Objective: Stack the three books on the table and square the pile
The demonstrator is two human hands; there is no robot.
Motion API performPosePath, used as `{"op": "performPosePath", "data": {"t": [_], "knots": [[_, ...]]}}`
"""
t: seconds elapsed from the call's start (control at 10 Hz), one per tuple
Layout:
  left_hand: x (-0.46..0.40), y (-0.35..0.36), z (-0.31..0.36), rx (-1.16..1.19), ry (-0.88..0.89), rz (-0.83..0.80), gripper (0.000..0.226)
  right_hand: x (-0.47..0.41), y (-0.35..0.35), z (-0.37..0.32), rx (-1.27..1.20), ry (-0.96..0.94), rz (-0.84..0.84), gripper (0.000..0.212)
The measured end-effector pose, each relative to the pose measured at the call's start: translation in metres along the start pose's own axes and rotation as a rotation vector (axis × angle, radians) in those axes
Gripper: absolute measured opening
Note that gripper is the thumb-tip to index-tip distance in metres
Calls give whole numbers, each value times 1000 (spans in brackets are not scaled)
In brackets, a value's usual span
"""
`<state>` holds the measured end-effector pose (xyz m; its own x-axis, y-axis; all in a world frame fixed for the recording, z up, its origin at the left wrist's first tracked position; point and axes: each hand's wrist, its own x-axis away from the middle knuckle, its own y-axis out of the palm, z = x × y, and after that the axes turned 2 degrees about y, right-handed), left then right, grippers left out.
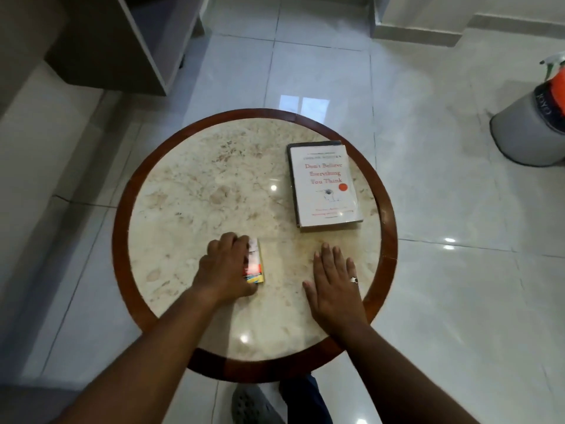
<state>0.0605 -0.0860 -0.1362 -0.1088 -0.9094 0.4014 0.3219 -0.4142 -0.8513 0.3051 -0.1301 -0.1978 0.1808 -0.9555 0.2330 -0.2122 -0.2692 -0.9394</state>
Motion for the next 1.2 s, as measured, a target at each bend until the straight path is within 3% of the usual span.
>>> {"op": "performPosePath", "data": {"t": [0.3, 0.7, 0.8, 1.0, 1.2], "knots": [[-45, -70, -98, -65, -134, 8, 104, -29, 1, -34, 88, -32, 10, 78], [-82, -87, -107, -53, -110, 5, 104, -28, 4, -29, 100, -41, -6, 84], [-80, -85, -105, -52, -129, 12, 118, -27, 4, -30, 100, -39, -10, 85], [-50, -65, -102, -1, -193, 94, 133, -25, 1, -32, 73, -33, -45, 89], [0, -53, -96, -17, -256, 26, 135, -25, -14, -34, 41, -9, -103, 96]]}}
